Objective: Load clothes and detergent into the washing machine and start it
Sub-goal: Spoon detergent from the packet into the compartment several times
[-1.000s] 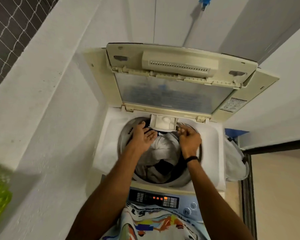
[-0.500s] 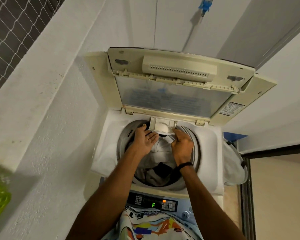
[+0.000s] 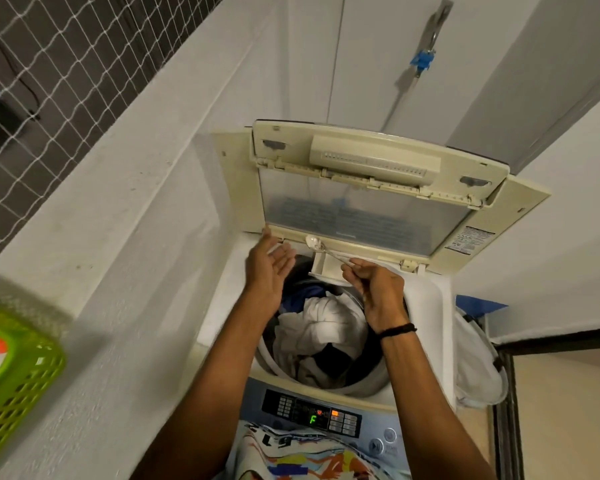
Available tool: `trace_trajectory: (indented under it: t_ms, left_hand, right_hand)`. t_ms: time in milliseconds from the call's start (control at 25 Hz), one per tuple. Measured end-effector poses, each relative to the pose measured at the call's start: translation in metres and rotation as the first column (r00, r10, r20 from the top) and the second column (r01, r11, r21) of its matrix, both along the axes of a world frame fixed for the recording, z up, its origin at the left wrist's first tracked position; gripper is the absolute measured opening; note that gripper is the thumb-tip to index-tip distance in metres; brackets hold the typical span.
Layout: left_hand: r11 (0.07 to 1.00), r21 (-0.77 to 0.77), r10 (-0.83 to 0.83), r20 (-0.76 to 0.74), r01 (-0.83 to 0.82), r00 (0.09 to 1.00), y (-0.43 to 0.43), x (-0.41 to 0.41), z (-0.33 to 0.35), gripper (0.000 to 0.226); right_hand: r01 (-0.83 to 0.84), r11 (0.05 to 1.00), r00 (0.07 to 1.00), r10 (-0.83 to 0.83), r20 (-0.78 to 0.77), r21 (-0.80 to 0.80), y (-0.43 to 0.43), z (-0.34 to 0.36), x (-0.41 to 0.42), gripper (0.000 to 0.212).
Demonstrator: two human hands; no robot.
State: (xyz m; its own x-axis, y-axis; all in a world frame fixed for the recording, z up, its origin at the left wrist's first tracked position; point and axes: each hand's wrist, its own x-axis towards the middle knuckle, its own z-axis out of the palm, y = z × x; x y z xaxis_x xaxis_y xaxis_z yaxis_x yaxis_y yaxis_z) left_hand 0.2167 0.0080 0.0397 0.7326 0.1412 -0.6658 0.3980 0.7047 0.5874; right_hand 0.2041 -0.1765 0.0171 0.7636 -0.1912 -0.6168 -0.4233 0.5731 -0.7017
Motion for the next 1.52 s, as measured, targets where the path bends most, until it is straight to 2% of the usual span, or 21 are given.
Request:
trace_trajectory:
  t_ms: [80,240,520,680,840,920,1000,1080,1160,1240,1280,1320,1400,1520]
  left_hand:
    - [0.993,0.067,0.085,0.102,-0.092,0.991,0.016,-0.010,0.028,0.048]
    - [0.951,0.221,0.147,0.294,-0.217,0.944,0.043,-0.043,0.078,0.049]
    - [0.781,0.383,0.268,0.507,-0.492,0.819,0.088,-0.117,0.153,0.034]
    - [0.638,0.383,0.351,0.628,-0.668,0.695,0.128,-0.165,0.189,0.034]
    - [0.421,0.432,0.390,0.707,-0.797,0.590,0.178,-0.222,0.206,0.040]
    - [0.308,0.479,0.430,0.700,-0.822,0.570,0.202,-0.248,0.207,0.042]
    - [0.245,0.540,0.490,0.648,-0.805,0.584,0.221,-0.270,0.203,0.038]
    - [0.194,0.631,0.549,0.565,-0.751,0.616,0.235,-0.288,0.196,0.031]
    - [0.170,0.713,0.586,0.481,-0.680,0.652,0.244,-0.299,0.187,0.025]
    - [0.169,0.785,0.583,0.408,-0.596,0.703,0.250,-0.305,0.176,0.019]
    - [0.185,0.813,0.566,0.371,-0.552,0.736,0.253,-0.305,0.172,0.019]
    - [0.209,0.834,0.545,0.335,-0.511,0.769,0.255,-0.304,0.167,0.021]
    - [0.246,0.868,0.505,0.265,-0.432,0.821,0.260,-0.302,0.155,0.025]
    - [0.245,0.907,0.510,0.179,-0.341,0.842,0.261,-0.298,0.147,0.045]
  right_hand:
    - [-0.054,0.998,0.998,0.053,0.027,0.045,0.013,0.017,-0.003,0.025]
    - [-0.167,0.983,0.979,0.155,0.130,0.083,0.043,0.053,-0.016,0.026]
    - [-0.395,0.919,0.886,0.377,0.269,0.012,0.088,0.116,-0.050,0.023]
    - [-0.544,0.839,0.795,0.515,0.321,0.001,0.131,0.151,-0.062,0.024]
    - [-0.671,0.740,0.663,0.629,0.406,-0.049,0.184,0.182,-0.076,0.023]
    - [-0.704,0.694,0.576,0.682,0.451,-0.150,0.213,0.191,-0.083,0.024]
    - [-0.724,0.621,0.455,0.756,0.471,-0.299,0.242,0.197,-0.092,0.023]
    - [-0.720,0.504,0.316,0.850,0.421,-0.477,0.272,0.199,-0.099,0.022]
    - [-0.613,0.348,0.177,0.935,0.306,-0.709,0.302,0.195,-0.101,0.022]
    - [-0.364,0.147,0.057,0.989,0.136,-0.920,0.330,0.191,-0.105,0.020]
    - [-0.231,0.057,0.035,0.998,0.050,-0.971,0.341,0.189,-0.107,0.027]
    - [-0.140,0.007,0.039,0.999,0.001,-0.990,0.350,0.187,-0.109,0.035]
    - [-0.098,-0.018,0.075,0.997,-0.025,-0.995,0.360,0.185,-0.111,0.040]
    - [-0.118,-0.008,0.115,0.993,-0.021,-0.993,0.369,0.183,-0.115,0.031]
